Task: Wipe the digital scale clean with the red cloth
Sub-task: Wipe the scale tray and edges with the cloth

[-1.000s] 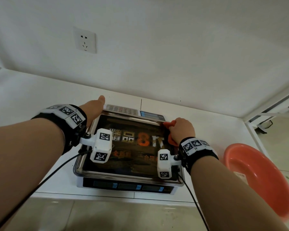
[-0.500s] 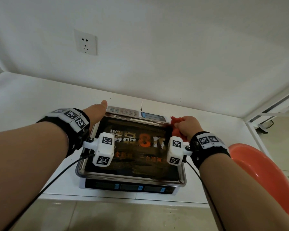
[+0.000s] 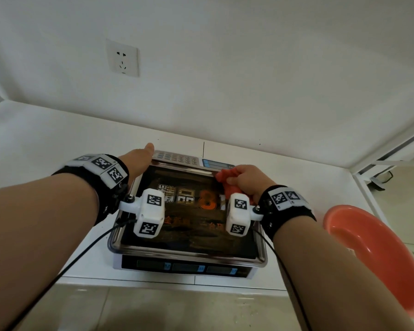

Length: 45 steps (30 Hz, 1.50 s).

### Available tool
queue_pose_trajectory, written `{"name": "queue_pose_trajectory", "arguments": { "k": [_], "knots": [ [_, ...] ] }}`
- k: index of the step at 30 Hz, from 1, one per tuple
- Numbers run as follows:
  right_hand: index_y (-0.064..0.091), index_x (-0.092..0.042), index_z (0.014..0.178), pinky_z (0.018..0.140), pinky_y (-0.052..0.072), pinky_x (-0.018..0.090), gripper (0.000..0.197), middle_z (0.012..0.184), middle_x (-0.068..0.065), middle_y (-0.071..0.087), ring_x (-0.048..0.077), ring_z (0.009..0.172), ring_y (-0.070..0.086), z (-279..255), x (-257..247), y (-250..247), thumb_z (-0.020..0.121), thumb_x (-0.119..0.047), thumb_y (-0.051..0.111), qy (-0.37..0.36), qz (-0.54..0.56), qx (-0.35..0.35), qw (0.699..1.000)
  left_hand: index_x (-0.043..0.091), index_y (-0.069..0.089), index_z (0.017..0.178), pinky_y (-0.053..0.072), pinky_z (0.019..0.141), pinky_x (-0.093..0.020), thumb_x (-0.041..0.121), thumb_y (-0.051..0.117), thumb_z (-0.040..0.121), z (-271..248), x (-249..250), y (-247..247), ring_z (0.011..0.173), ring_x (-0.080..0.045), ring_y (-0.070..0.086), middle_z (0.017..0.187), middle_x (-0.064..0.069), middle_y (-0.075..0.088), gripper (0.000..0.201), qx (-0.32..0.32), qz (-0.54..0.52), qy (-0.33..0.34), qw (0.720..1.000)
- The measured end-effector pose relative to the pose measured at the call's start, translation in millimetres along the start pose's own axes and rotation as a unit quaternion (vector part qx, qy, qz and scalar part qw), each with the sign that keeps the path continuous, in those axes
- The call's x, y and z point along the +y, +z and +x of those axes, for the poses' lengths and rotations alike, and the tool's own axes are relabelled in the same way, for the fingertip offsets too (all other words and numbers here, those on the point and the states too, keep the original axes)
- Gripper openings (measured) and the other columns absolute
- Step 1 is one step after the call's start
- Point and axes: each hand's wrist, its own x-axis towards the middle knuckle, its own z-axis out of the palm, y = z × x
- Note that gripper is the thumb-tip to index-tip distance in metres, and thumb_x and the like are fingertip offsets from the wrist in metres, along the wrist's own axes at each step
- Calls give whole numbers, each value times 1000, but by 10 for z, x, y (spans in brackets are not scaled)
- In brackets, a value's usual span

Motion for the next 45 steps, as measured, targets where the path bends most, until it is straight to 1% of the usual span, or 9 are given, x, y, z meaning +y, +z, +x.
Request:
{"name": "queue_pose_trajectory", "arguments": {
  "k": [4,7,12,16,19,26,34,38,45],
  "knots": [
    [70,-14,92,85,60,48,18,100,9,74,29,93,69,92,32,-101,88,0,58,4,-7,61,998,-1,34,141,29,114,-41,41,13,101,33,-39,-43,133,-32,39,144,-21,41,61,-6,-11,2,1000],
    [70,-21,85,83,61,50,18,97,8,73,28,87,71,49,139,-81,85,-5,61,22,22,83,996,2,37,142,29,114,-42,48,12,99,42,-69,-81,132,-30,42,143,-20,44,67,-16,-19,5,1000],
    [69,-26,84,80,60,44,20,90,3,68,20,78,64,37,88,114,88,-9,60,6,30,64,998,1,38,139,30,114,-40,46,14,100,126,-79,-49,131,-31,42,142,-19,45,64,-8,-15,9,1000],
    [77,-21,95,62,59,34,23,96,6,72,24,82,68,13,-141,188,96,-8,59,28,13,-28,999,0,37,140,29,111,-36,43,14,101,177,-92,-30,132,-31,40,143,-20,42,62,-2,-15,8,1000],
    [75,-15,91,56,53,26,21,90,7,70,22,72,64,31,-264,83,96,-5,58,29,25,-6,999,3,40,140,31,113,-41,49,14,98,244,-153,-62,129,-30,45,140,-18,47,67,-14,-30,6,999],
    [65,-20,78,88,60,46,22,96,10,68,26,84,67,143,-34,29,88,0,61,58,20,22,998,9,43,137,36,108,-49,58,15,92,341,-214,-133,126,-33,46,139,-17,49,72,-37,-43,2,998],
    [76,-18,103,90,58,47,19,108,12,73,25,96,68,134,-203,300,88,-12,67,30,-59,-21,998,8,40,140,34,110,-46,58,14,93,451,-243,-97,127,-31,47,138,-17,50,74,-32,-27,12,999],
    [78,-16,95,92,57,46,26,109,9,75,29,103,69,105,-305,153,92,0,58,49,-12,-68,996,12,40,140,37,107,-49,64,17,88,491,-287,-130,126,-32,48,138,-16,50,77,-44,-43,2,998],
    [62,-5,103,82,58,39,24,98,13,69,24,89,67,98,-213,45,86,11,58,60,-24,24,998,16,41,139,39,105,-50,68,20,83,538,-318,-150,124,-33,48,139,-15,49,80,-51,-65,-7,997]
  ]
}}
